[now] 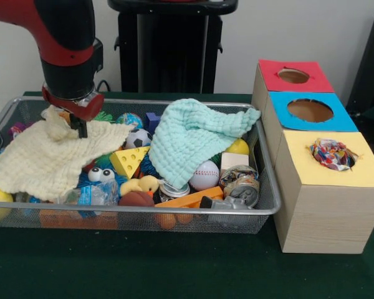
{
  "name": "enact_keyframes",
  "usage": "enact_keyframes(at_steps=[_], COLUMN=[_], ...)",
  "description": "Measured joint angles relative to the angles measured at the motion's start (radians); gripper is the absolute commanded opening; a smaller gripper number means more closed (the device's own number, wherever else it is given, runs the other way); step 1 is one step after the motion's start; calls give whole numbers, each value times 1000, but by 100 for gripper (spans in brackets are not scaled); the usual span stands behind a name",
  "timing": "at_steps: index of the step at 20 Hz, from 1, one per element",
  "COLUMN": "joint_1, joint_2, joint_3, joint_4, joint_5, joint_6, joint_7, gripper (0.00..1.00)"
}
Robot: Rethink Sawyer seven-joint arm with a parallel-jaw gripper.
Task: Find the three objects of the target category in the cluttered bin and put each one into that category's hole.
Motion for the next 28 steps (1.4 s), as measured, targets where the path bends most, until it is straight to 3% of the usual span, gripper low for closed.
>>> enact_keyframes(at_steps=[8, 12, 21, 28], joint_1=[0, -4, -8, 51], joint_2=[-2, -31, -159, -188], joint_3=[6, 28, 149, 196], joint_4=[6, 48, 234, 272], joint_5=[0, 13, 154, 228], joint_6=[-2, -2, -2, -17], joint_7=[0, 0, 0, 0], gripper=[0, 0, 0, 0])
